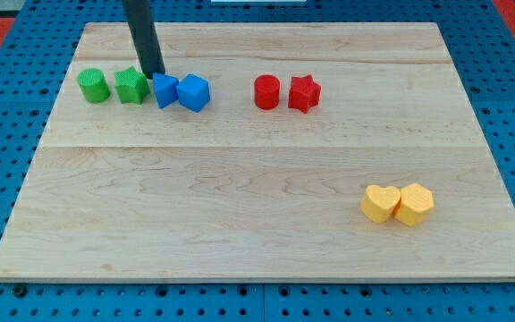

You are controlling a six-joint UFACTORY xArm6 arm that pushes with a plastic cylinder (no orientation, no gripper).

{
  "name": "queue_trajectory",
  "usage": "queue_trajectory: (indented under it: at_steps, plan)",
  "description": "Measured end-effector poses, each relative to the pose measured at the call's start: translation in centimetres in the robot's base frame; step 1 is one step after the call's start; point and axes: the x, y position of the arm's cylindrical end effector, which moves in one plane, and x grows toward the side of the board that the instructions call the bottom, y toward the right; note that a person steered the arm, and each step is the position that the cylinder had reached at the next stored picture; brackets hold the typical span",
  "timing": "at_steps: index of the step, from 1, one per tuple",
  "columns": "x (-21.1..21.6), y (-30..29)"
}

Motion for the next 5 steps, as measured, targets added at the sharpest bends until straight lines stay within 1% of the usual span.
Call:
queue_trajectory:
  at_steps: [1, 2, 3, 4, 5]
  plan:
    - [0.3, 1.1]
    - [1.7, 2.0]
    - [2.6, -0.3]
    - [3.4, -1.1]
    - [6.2, 2.4]
